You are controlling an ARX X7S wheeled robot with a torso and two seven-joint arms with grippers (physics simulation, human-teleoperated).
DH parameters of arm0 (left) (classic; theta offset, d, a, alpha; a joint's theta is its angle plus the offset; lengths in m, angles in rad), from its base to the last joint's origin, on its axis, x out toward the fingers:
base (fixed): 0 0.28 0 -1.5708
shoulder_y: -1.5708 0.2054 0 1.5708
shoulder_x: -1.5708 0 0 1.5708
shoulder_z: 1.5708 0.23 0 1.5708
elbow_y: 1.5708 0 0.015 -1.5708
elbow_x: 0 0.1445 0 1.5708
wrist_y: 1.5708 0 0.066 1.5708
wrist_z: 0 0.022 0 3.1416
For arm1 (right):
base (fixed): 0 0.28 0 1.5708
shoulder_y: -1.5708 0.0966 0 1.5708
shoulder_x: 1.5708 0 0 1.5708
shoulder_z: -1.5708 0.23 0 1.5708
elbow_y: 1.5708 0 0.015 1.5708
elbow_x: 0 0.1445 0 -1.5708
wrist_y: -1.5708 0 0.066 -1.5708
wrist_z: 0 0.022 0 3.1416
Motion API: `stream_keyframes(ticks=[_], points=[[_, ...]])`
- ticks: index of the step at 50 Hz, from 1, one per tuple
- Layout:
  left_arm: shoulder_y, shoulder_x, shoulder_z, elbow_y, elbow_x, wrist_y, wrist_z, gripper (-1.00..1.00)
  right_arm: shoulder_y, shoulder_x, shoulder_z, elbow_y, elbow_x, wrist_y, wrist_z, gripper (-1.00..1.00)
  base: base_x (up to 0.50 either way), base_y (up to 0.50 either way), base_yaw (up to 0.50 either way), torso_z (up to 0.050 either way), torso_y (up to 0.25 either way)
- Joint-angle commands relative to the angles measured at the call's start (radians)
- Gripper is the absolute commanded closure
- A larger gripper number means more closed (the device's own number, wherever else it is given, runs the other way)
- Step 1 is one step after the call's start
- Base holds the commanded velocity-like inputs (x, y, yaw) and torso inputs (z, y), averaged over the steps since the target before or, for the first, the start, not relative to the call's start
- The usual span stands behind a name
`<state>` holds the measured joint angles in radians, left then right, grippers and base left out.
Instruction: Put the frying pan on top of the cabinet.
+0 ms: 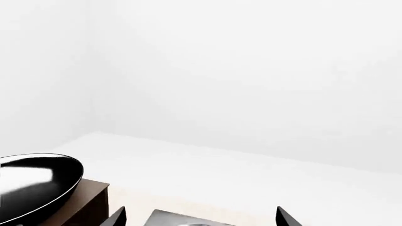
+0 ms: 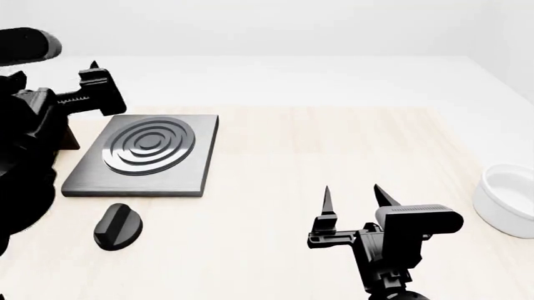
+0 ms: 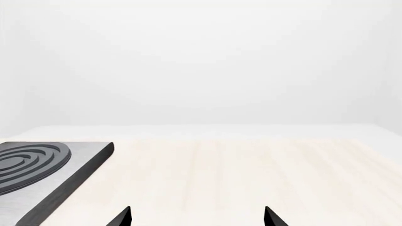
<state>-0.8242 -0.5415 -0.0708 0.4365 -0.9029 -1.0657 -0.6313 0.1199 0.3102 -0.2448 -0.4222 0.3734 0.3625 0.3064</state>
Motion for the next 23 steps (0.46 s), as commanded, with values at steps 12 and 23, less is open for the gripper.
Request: stream_keyframes(ticks=[12,23], points=[[0.469,0.130,0.197,0.164,0.224,0.390,0.191,-1.00,-0.009,0.005,-0.017,0.001,-0.067,-0.072,0.027,-1.00,0.00,0.00,0.00,0.000,0.000],[0.452,0.138,0.223,0.146,0.239,0.394,0.192,-1.00,-0.008,0.009,-0.006,-0.002,-0.072,-0.090,0.038,-1.00,0.00,0.00,0.00,0.000,0.000]])
